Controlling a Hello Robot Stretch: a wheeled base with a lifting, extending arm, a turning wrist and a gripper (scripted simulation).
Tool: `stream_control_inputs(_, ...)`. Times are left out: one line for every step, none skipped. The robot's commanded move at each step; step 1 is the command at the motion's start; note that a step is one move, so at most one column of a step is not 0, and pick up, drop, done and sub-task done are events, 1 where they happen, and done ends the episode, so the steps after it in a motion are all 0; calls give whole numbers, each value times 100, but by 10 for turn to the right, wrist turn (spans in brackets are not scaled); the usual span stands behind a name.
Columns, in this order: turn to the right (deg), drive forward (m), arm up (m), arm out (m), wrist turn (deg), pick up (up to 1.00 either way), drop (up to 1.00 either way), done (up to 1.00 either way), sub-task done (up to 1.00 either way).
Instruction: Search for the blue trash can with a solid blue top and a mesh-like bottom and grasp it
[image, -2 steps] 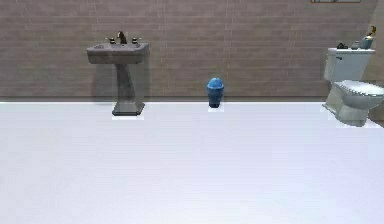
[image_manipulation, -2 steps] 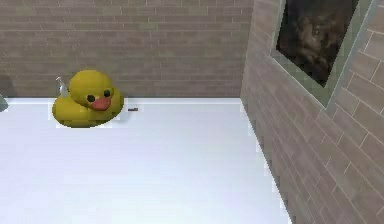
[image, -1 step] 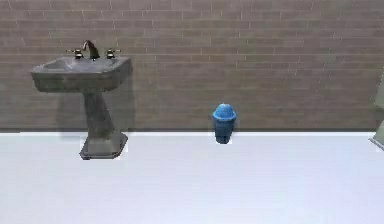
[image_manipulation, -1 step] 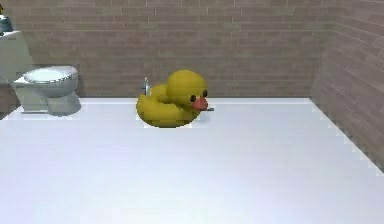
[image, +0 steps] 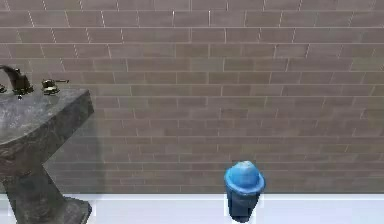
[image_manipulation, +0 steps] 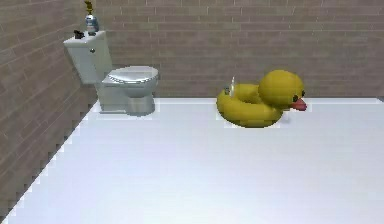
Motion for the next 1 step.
stream_control_inputs(-60,0,0,0,0,0,0,0,0)
